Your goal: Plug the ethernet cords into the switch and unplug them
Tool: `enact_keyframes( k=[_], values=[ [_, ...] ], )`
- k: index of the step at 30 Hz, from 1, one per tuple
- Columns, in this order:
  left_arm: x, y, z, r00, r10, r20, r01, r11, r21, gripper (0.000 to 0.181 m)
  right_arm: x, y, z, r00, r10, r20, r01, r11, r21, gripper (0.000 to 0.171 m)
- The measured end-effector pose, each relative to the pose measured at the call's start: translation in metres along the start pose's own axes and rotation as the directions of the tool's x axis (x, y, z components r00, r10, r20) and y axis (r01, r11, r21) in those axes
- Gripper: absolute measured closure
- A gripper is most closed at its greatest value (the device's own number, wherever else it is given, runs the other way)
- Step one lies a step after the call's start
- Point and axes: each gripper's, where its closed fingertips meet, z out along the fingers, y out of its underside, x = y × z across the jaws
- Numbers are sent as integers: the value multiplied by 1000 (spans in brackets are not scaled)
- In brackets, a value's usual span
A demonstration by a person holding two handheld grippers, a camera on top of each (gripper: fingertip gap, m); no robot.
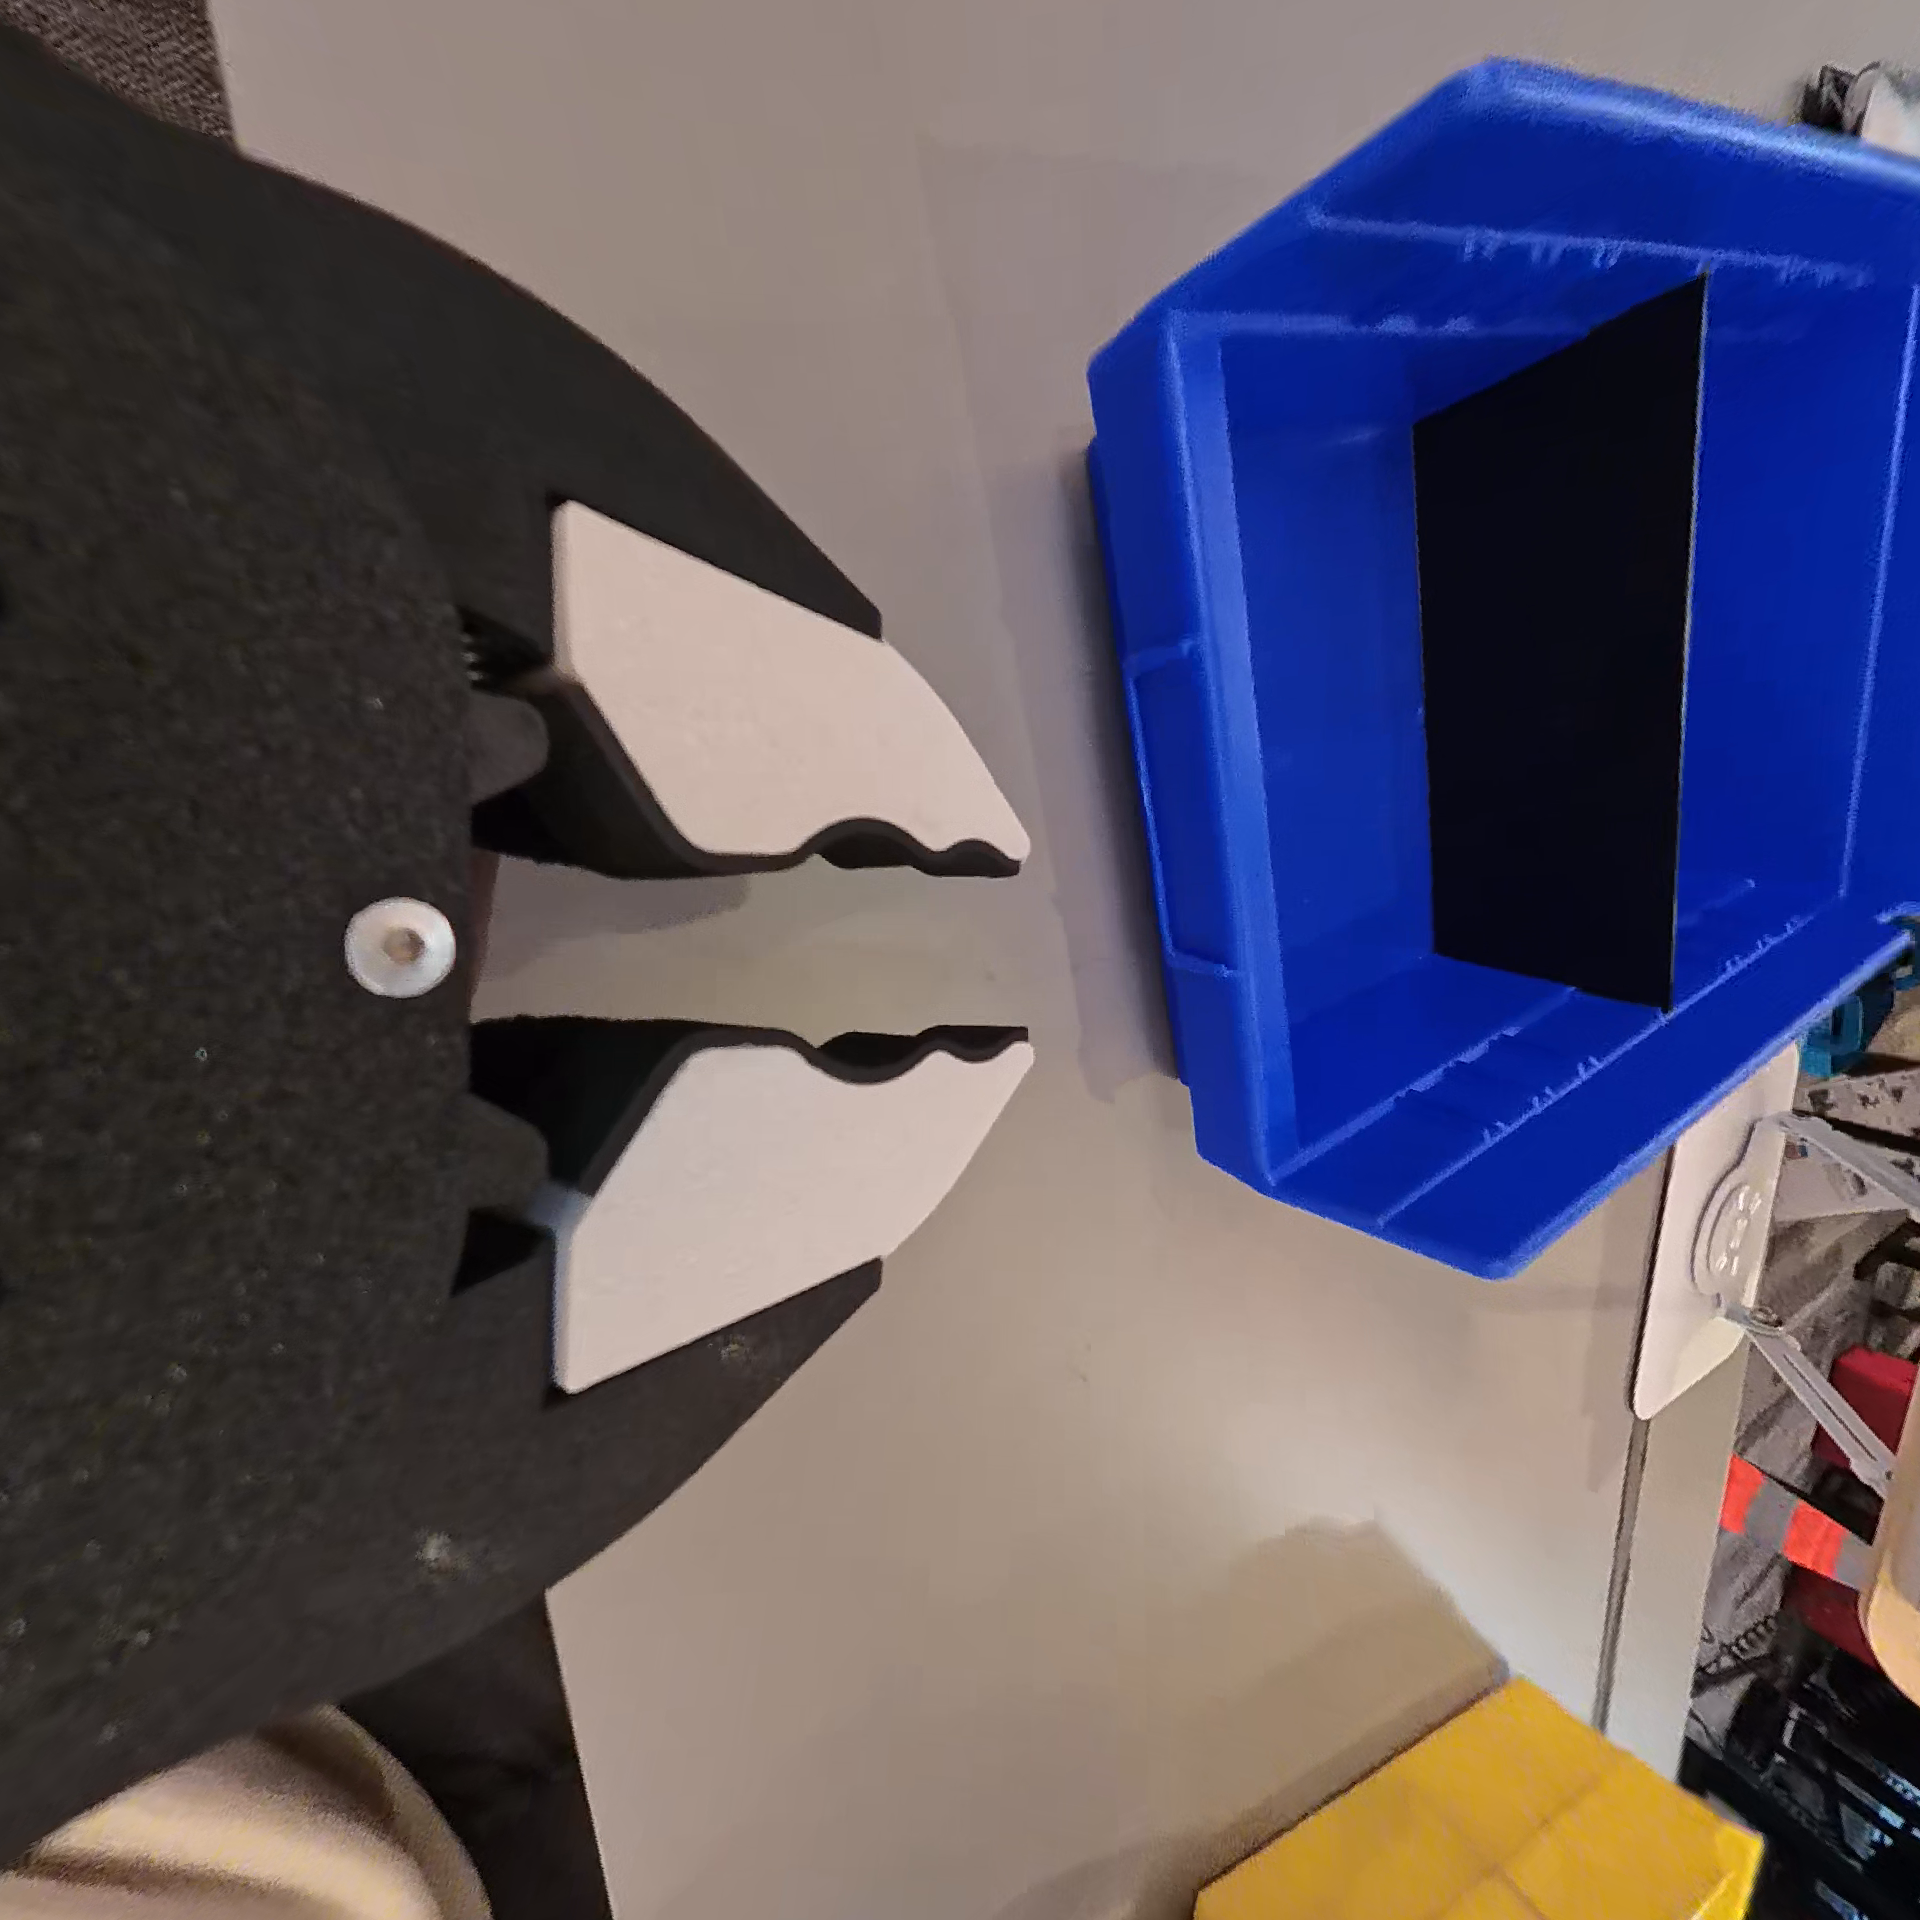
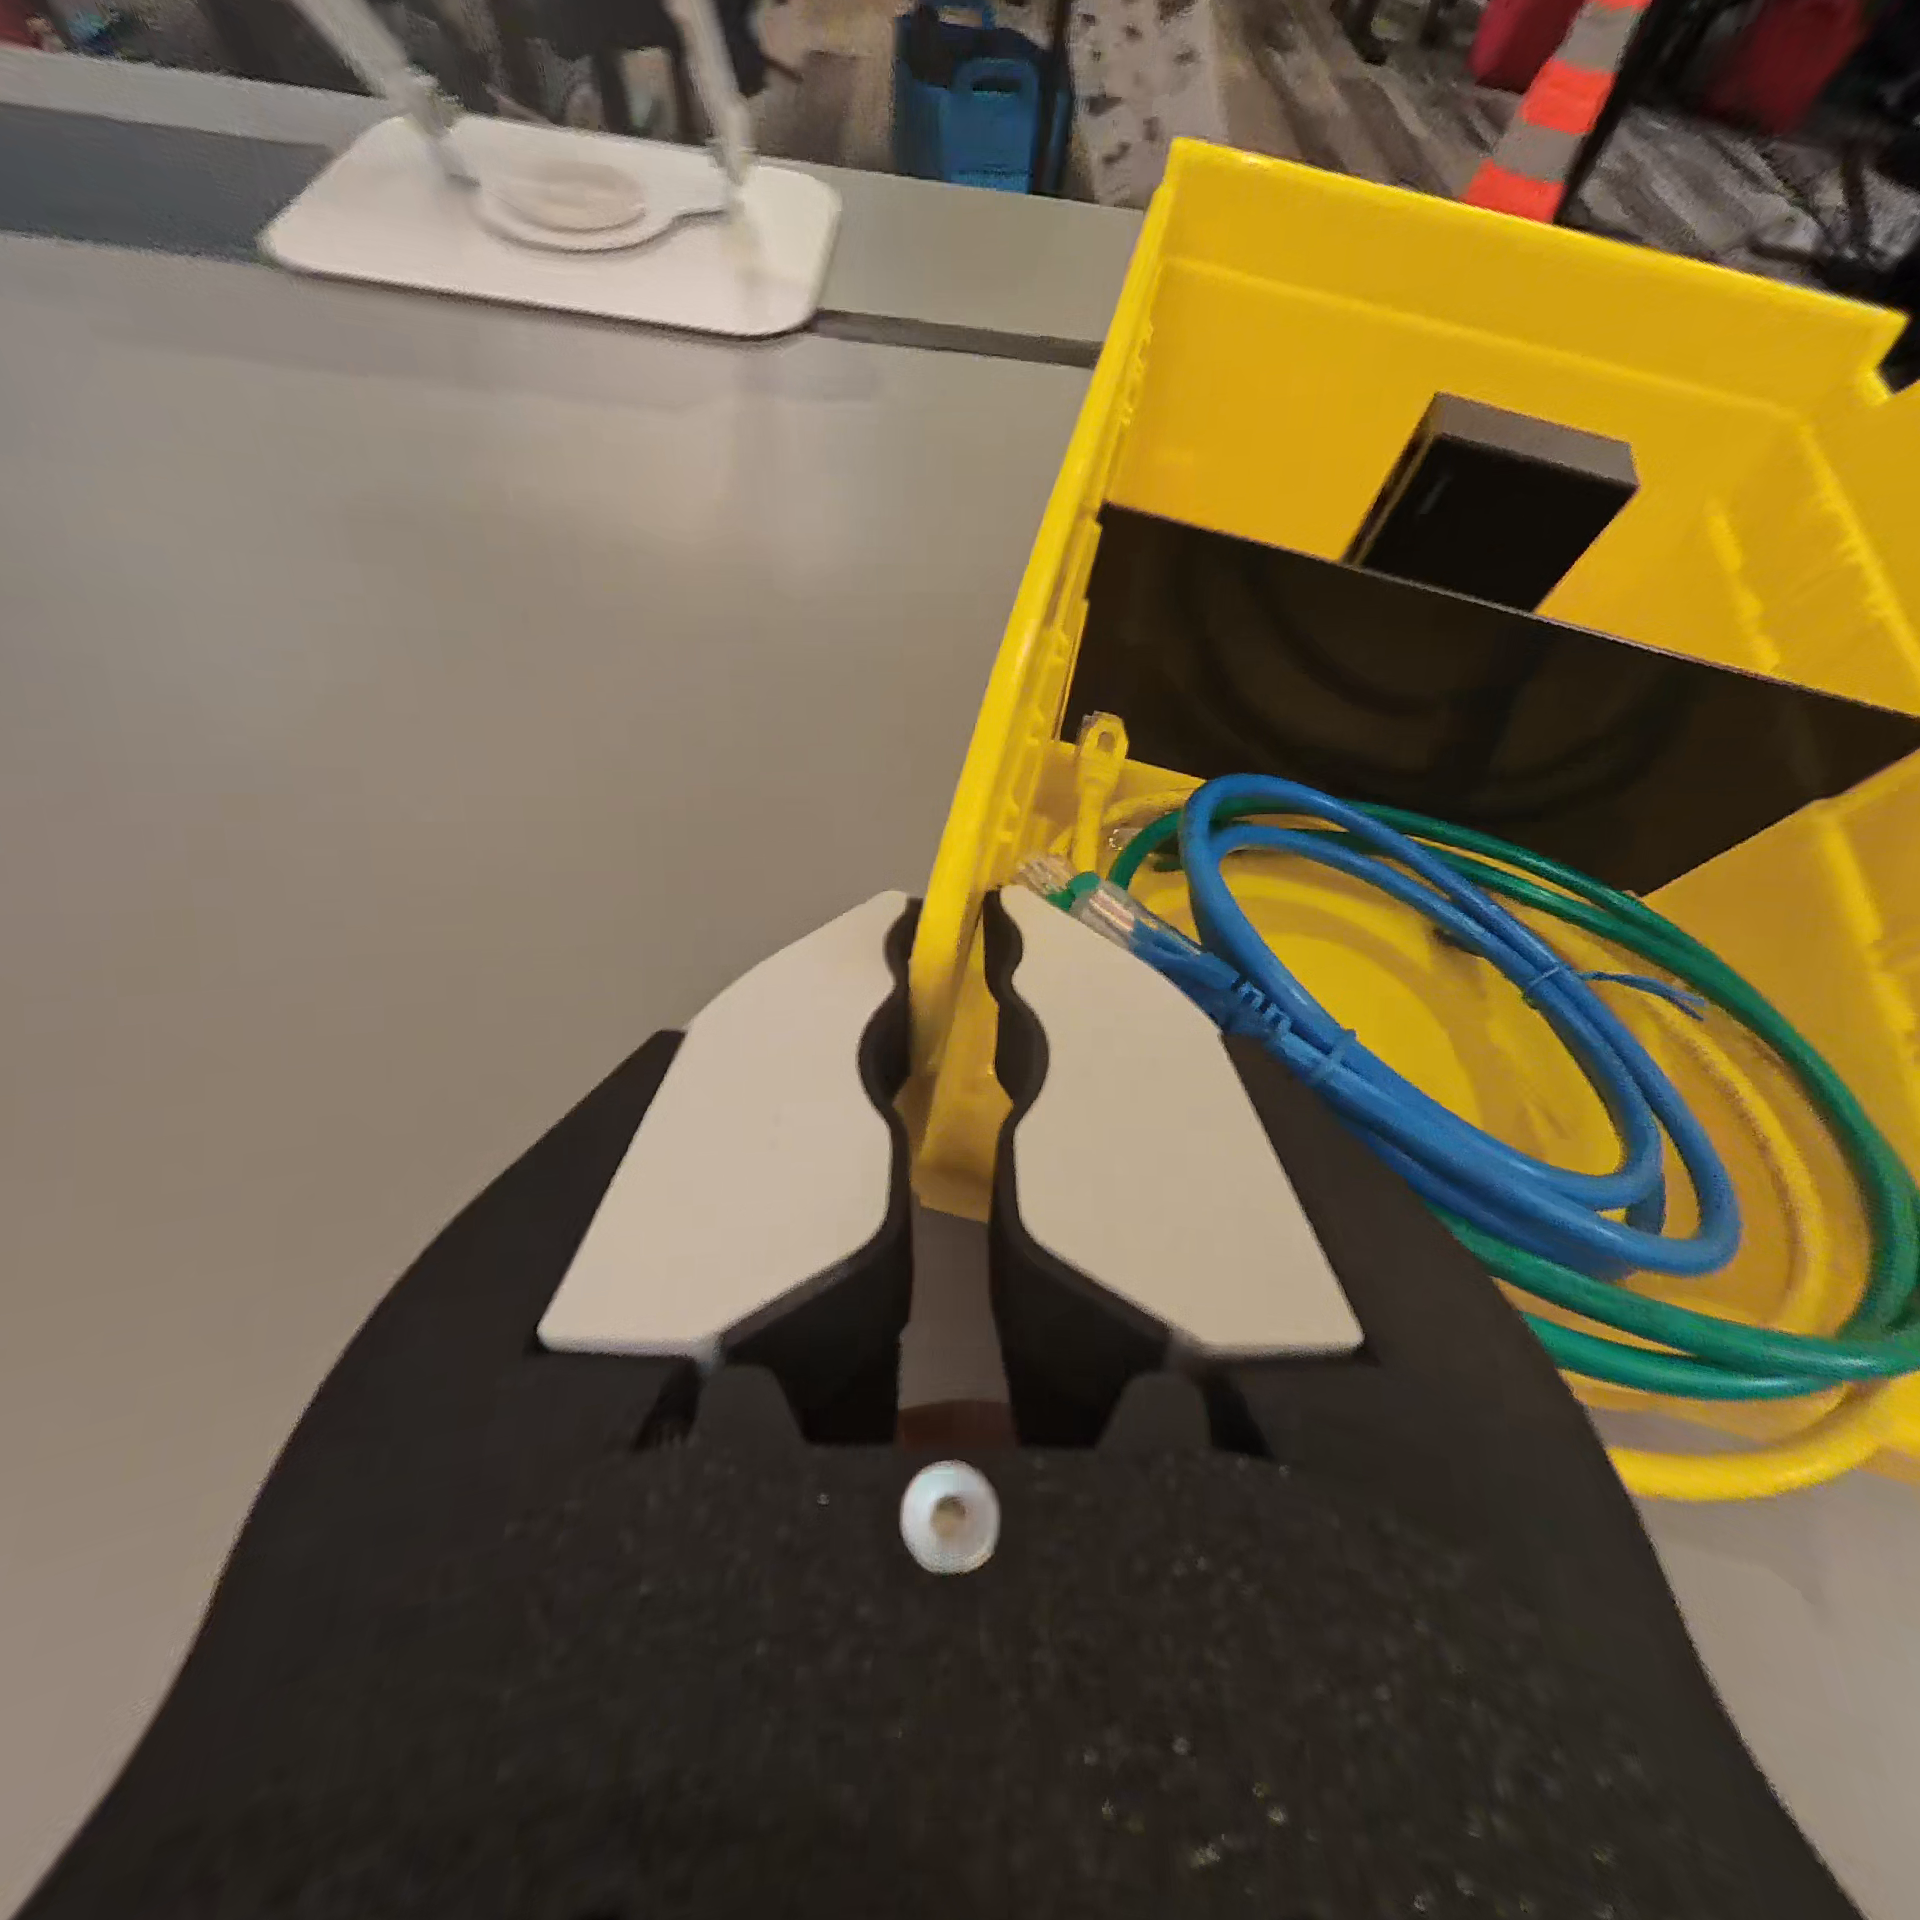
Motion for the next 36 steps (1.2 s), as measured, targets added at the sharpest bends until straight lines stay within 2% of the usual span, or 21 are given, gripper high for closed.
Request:
enact_keyframes(
  k=[3, 6, 10, 12, 14, 16, 18, 20, 22, 25, 26, 27, 29, 31, 34, 36],
  values=[
    [14, -2, 5, 998, 64, -15, -64, 998, -7, 155, -51, 5, -20, 989, -119, 92, 115, 993, 39, 157],
    [48, -3, 8, 981, 181, -71, -180, 983, 17, 153, -114, 9, -47, 936, -252, 245, 230, 966, 115, 153],
    [138, -7, 5, 915, 251, -318, -223, 967, 120, 130, -150, 8, -96, 880, -320, 350, 250, 940, 232, 141],
    [186, -3, 3, 862, 269, -430, -231, 963, 139, 118, -155, 3, -128, 848, -301, 436, 191, 941, 279, 135],
    [221, 3, 11, 821, 341, -458, -302, 940, 158, 116, -143, -9, -156, 832, -255, 492, 88, 937, 337, 126],
    [245, 6, 28, 796, 406, -448, -372, 913, 166, 115, -108, -25, -165, 865, -196, 463, 6, 925, 381, 128],
    [266, 7, 49, 793, 381, -475, -363, 922, 133, 115, -59, -35, -153, 915, -118, 385, -49, 916, 398, 131],
    [282, 13, 70, 793, 315, -521, -337, 940, 55, 114, -1, -28, -128, 967, -47, 252, -53, 925, 376, 128],
    [290, 14, 88, 801, 285, -526, -323, 946, 20, 110, 36, -5, -101, 984, 9, 180, -64, 951, 303, 126],
    [294, 9, 98, 793, 286, -539, -322, 946, 29, 127, 34, 37, -66, 960, 84, 268, -112, 989, 92, 111],
    [291, 7, 100, 804, 286, -521, -320, 947, 26, 136, 29, 44, -59, 951, 108, 289, -127, 991, 47, 115],
    [283, 3, 103, 826, 298, -478, -323, 946, 31, 149, 23, 42, -55, 939, 136, 316, -156, 987, 37, 116],
    [259, -7, 109, 864, 346, -366, -353, 934, 50, 164, 12, 30, -55, 920, 164, 355, -202, 977, 71, 134],
    [235, -15, 114, 896, 327, -301, -331, 943, 37, 170, 5, 25, -54, 926, 152, 346, -196, 976, 96, 141],
    [208, -22, 116, 932, 279, -233, -283, 959, 17, 175, -29, 33, -54, 907, 147, 395, -176, 984, 38, 148],
    [199, -26, 115, 933, 317, -171, -316, 948, 34, 176, -41, 34, -52, 934, 144, 327, -162, 986, 31, 147]
  ],
)
